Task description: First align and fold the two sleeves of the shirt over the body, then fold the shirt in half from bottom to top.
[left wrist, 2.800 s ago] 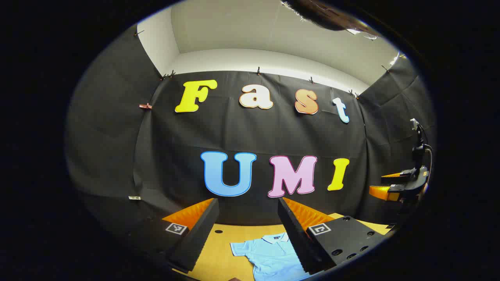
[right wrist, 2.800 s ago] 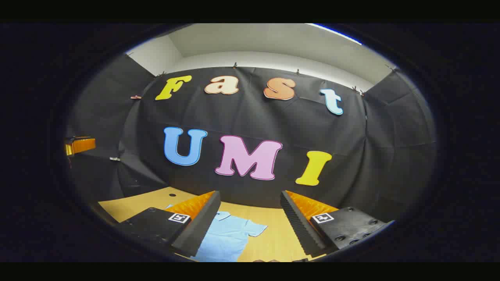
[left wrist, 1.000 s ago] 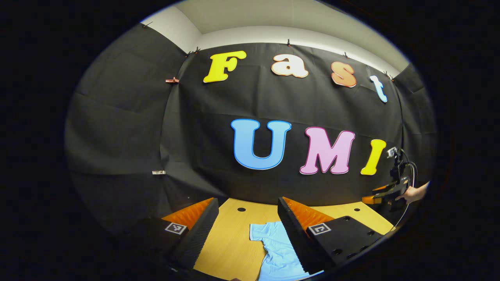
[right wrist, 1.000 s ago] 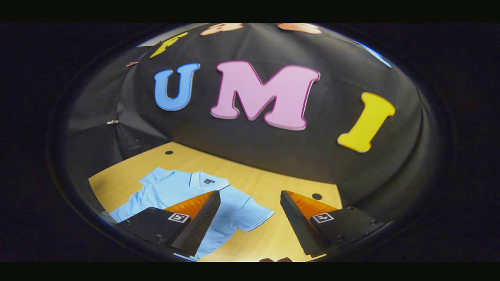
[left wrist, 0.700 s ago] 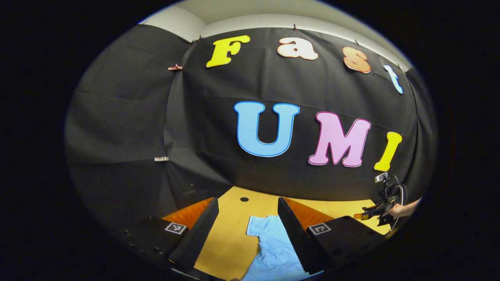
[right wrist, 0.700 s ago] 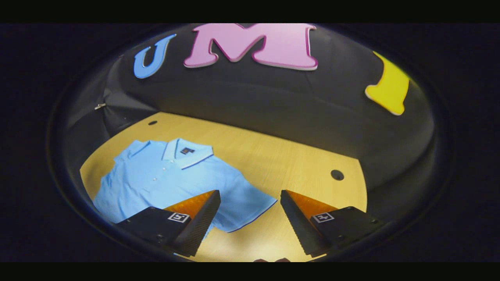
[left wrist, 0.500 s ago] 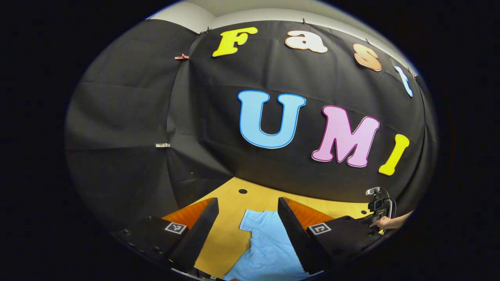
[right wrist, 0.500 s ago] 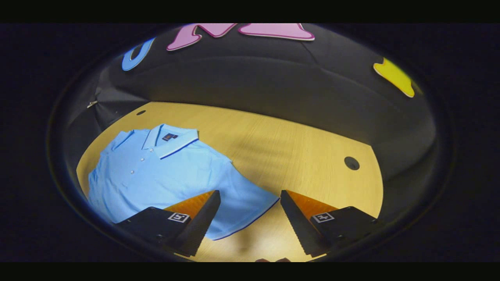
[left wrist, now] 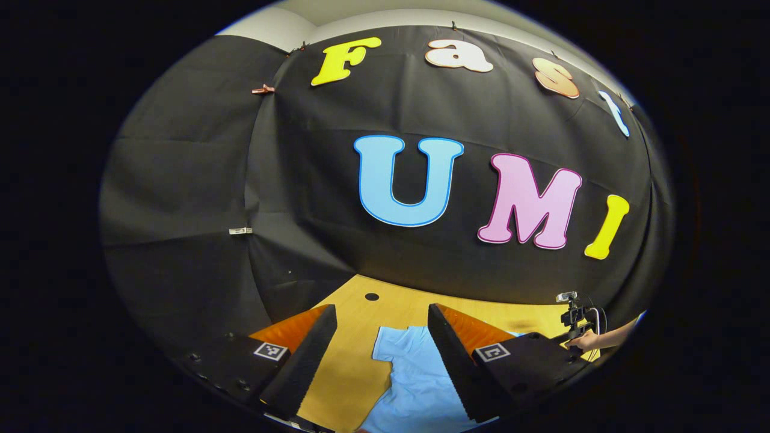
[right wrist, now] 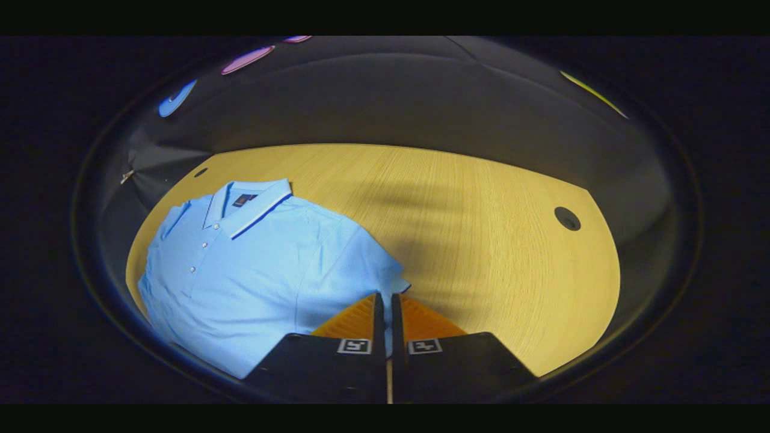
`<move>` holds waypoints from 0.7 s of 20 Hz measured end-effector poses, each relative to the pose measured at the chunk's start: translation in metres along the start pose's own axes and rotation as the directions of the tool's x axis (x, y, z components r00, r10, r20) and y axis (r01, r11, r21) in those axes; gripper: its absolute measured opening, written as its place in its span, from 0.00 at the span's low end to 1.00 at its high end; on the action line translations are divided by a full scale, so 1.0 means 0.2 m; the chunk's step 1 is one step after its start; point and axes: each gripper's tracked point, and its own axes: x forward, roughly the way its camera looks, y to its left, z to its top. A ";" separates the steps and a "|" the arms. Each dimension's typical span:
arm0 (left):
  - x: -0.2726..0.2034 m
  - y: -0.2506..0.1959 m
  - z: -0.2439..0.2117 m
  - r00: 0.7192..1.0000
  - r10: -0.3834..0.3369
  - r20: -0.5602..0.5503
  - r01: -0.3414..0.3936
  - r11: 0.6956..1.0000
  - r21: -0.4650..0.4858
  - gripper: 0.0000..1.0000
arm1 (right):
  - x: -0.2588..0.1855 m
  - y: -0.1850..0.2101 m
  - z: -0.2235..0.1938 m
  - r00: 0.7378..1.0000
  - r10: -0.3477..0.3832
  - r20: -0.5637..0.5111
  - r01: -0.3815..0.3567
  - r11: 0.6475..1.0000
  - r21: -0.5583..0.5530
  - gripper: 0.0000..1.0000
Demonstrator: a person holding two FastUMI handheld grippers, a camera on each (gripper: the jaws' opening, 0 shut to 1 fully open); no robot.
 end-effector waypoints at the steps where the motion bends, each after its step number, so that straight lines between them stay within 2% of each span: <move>1: 0.00 0.02 0.01 1.000 -0.002 0.006 0.002 1.000 0.007 0.98 | -0.03 0.05 0.05 0.999 0.017 0.029 -0.017 1.000 -0.002 0.05; 2: 0.01 0.04 0.01 1.000 -0.004 0.009 0.004 1.000 0.008 0.97 | -0.07 0.12 0.12 0.996 0.043 0.072 -0.044 0.999 0.004 0.11; 4: 0.03 0.08 -0.01 1.000 -0.010 0.004 0.010 1.000 -0.002 0.97 | -0.20 0.32 0.27 0.981 0.124 0.148 -0.130 0.991 0.034 0.00; 5: 0.04 0.09 -0.03 1.000 -0.016 -0.001 0.016 1.000 -0.003 0.97 | -0.24 0.41 0.29 0.974 0.166 0.154 -0.175 0.983 0.047 0.10; 6: 0.06 0.09 -0.07 1.000 -0.021 -0.014 0.021 1.000 -0.002 0.98 | -0.25 0.50 0.29 0.969 0.200 0.143 -0.210 0.976 0.055 0.00; 7: 0.08 0.09 -0.11 0.999 -0.030 -0.033 0.030 1.000 -0.001 0.98 | -0.24 0.55 0.26 0.971 0.207 0.124 -0.213 0.976 0.043 0.05; 8: 0.10 0.09 -0.16 0.998 -0.041 -0.053 0.041 0.999 -0.002 0.98 | -0.20 0.56 0.24 0.977 0.182 0.111 -0.185 0.982 0.024 0.00; 9: 0.13 0.08 -0.22 0.995 -0.059 -0.081 0.059 0.998 -0.008 0.97 | -0.16 0.55 0.20 0.985 0.147 0.091 -0.149 0.989 0.023 0.12; 11: 0.20 0.07 -0.35 0.985 -0.095 -0.142 0.090 0.995 -0.045 0.97 | -0.10 0.62 0.04 0.991 0.132 0.004 -0.132 0.990 0.040 0.24; 13: 0.27 0.08 -0.43 0.977 -0.107 -0.184 0.097 0.993 -0.060 0.98 | -0.10 0.60 0.05 0.993 0.108 0.046 -0.109 0.994 0.013 0.73; 14: 0.31 0.09 -0.47 0.973 -0.116 -0.198 0.106 0.992 -0.061 0.98 | -0.16 0.56 0.10 0.994 0.067 0.089 -0.068 0.998 0.004 0.97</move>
